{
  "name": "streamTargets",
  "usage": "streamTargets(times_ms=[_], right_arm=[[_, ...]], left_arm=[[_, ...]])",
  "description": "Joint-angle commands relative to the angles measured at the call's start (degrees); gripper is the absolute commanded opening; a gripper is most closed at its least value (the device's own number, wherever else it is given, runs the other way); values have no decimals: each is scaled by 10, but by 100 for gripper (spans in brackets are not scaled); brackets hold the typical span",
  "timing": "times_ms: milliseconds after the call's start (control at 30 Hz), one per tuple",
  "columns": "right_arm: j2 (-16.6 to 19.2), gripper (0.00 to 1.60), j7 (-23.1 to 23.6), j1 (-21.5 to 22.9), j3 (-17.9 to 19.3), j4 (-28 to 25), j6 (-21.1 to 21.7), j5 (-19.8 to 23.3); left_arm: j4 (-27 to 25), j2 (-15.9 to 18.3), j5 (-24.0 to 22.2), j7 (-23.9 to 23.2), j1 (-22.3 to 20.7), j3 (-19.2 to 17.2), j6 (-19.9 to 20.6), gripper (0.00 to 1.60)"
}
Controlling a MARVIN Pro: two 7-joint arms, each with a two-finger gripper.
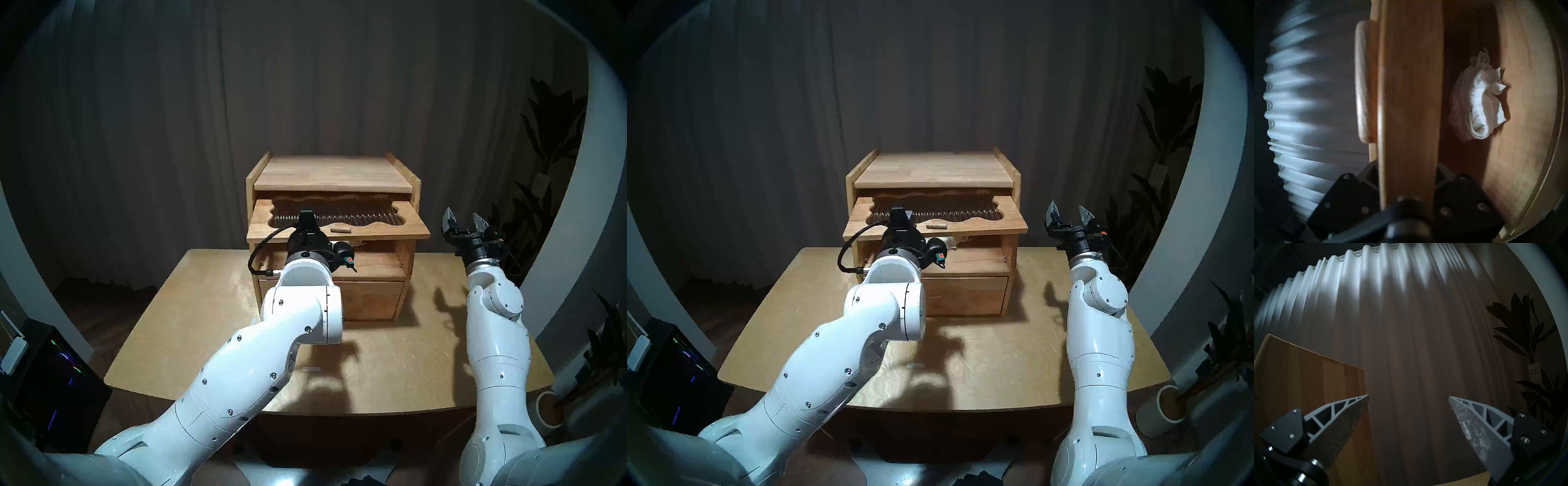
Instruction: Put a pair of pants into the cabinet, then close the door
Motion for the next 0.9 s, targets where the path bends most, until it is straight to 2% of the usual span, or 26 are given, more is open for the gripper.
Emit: streamTargets(times_ms=[0,67,233,533,667,700,733,767,800,867], right_arm=[[1,160,1,5,0,-13,-6,-1],[2,160,0,5,-1,-13,-6,0],[2,160,0,5,-1,-13,-6,0],[3,160,-1,5,-2,-12,-6,1],[3,160,-1,4,-2,-12,-6,2],[3,160,-1,5,-2,-12,-6,2],[4,160,-1,5,-3,-12,-6,2],[4,160,-1,5,-3,-12,-6,2],[4,160,-1,5,-3,-12,-6,2],[4,160,-1,5,-3,-12,-6,2]], left_arm=[[-39,2,4,-3,22,-2,20,0],[-63,14,6,-6,47,-4,29,0],[-88,23,4,-8,70,-6,39,0],[-152,46,5,-3,121,21,39,0],[-173,66,-1,-18,145,28,39,0],[-182,81,-7,-29,149,34,31,0],[-187,91,-15,-35,153,38,29,70],[-193,93,-41,-49,160,33,30,152],[-199,96,-35,-61,176,31,27,160],[-204,108,-64,-78,186,22,25,160]])
